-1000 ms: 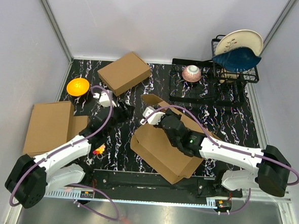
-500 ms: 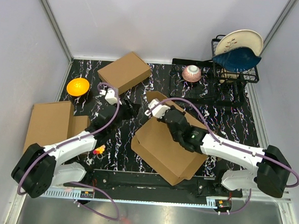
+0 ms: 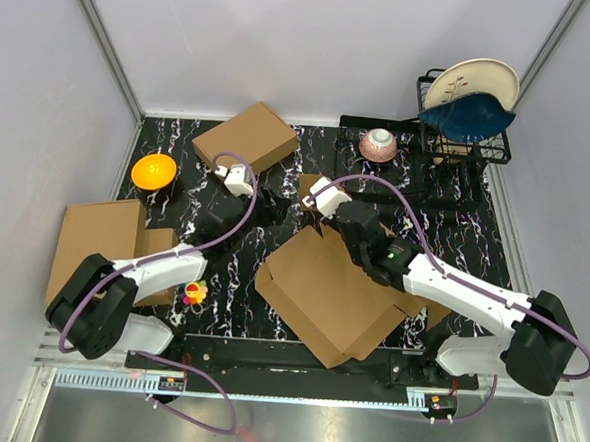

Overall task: Fold the paper box
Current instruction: Fold the paper box at the center of the board.

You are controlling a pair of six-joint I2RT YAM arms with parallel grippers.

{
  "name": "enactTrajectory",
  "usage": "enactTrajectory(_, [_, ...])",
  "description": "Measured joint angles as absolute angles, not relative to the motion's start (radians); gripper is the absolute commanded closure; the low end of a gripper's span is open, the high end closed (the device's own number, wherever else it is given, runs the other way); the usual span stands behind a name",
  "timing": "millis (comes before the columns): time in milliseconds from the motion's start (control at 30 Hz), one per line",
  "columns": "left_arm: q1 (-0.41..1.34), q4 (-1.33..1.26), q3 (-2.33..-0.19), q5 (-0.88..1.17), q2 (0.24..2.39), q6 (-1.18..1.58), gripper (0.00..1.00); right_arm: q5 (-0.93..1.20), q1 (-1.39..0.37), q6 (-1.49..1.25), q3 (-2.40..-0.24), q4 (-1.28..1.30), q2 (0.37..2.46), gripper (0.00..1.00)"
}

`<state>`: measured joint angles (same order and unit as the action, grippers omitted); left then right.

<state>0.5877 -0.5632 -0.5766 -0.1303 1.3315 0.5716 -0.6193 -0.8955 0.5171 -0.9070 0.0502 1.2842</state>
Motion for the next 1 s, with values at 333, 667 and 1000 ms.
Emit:
enactTrajectory(333, [0.588,-0.680,-0.609,-0.062,1.438,0.501,0.30,-0.589,-0.887,0.471,-0.895,0.049,1.263,1.00])
enactTrajectory(667, [0.587,-0.816,-0.667,-0.030,1.596,0.392,0.30,-0.584,-0.879,0.465,-0.894,0.046,1.263,1.00])
enactTrajectory(1000, [0.580,-0.831,-0.794,-0.020,1.756,0.305,0.30,-0.583,-0.878,0.466,-0.894,0.045,1.264,1.00])
